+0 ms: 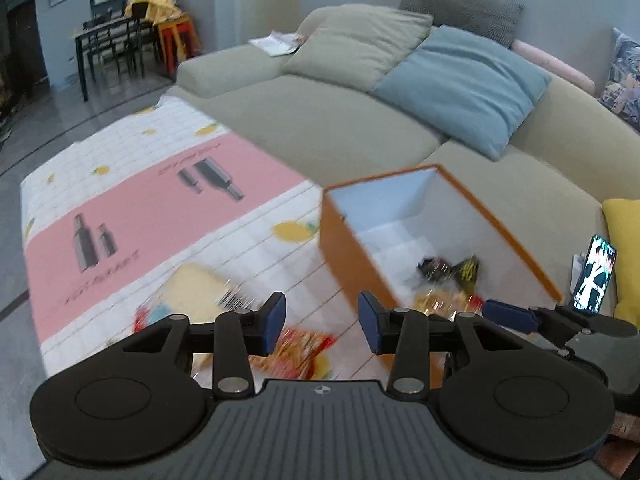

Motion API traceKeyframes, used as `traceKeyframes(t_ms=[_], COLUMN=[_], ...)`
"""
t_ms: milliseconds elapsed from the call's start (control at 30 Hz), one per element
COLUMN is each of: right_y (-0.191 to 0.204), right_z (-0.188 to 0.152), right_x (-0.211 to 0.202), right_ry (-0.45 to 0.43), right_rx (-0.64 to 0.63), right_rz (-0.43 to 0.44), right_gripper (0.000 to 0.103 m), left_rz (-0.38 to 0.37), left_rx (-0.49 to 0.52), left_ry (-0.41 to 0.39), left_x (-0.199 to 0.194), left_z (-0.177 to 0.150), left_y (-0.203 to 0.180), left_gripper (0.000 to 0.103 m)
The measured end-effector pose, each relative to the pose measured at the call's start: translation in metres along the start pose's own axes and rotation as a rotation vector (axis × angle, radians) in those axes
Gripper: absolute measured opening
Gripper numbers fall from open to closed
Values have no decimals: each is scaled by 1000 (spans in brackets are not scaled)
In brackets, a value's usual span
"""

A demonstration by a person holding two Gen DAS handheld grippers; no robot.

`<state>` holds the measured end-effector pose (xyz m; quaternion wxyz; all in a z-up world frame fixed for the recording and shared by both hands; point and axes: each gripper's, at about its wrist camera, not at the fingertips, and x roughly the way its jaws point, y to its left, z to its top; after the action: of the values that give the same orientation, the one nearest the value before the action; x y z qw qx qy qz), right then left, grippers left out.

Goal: Organize snacks
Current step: 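Open both tools to drop the peanut and puff bags into the box, then grasp the small wrapped cake with the left tool while the right tool grasps the Mimi chip bag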

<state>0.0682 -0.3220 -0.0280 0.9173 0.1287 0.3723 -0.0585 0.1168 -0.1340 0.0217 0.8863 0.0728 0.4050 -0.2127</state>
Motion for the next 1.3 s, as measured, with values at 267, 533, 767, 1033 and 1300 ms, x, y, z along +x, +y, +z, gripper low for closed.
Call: traceKeyframes(t_ms=[267, 533, 767, 1033, 1300], right_y=[56, 111, 137, 158, 156], right_z=[-23, -41, -50, -57, -50], right_x=[0, 17, 46, 83, 118], right_ry=[41, 94, 126, 155, 124], right_rx=[-70, -146, -187, -287, -479], right_rz=[106, 218, 227, 218, 73], right_gripper=[58, 58, 58, 58, 64], left_rz=[74, 187, 140, 97, 34], left_rx=[-207, -296, -270, -234, -248], left_ry=[-18, -33, 1, 72, 94], left_x=[-23, -25, -12, 20, 46], left_z=[-41, -71, -90, -103, -98], left_y=[77, 139, 167, 176, 182], left_gripper=[67, 72, 72, 77, 77])
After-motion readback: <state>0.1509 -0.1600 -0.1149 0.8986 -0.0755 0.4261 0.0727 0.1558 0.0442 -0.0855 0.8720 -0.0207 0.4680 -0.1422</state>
